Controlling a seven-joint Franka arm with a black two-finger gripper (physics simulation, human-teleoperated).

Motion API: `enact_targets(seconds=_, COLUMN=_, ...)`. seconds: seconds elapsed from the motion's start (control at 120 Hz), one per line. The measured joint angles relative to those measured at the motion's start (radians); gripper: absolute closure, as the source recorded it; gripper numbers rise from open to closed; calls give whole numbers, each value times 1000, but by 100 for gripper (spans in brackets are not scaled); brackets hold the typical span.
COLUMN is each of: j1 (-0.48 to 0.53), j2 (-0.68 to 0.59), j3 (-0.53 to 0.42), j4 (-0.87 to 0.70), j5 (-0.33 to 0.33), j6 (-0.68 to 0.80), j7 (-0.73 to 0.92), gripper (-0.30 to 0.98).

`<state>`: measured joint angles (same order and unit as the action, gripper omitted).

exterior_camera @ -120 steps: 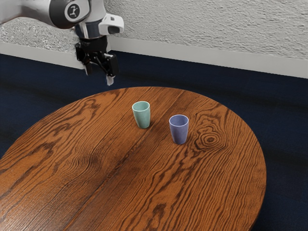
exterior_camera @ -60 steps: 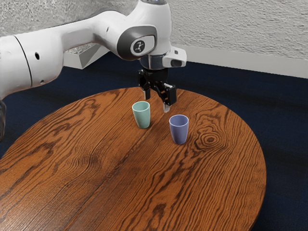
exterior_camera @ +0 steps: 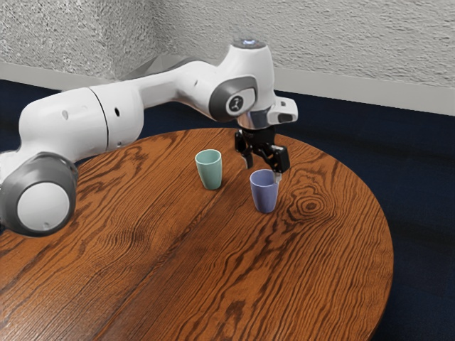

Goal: Place the right cup onto the left cup

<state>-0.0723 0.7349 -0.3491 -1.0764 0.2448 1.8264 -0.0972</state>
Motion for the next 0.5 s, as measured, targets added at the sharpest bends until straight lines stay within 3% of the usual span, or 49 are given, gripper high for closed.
enact_targets(seconds=0.5, j1=-26, j2=167, j3=56, j4=151, j5=13, j6=52, j7=47, gripper=0)
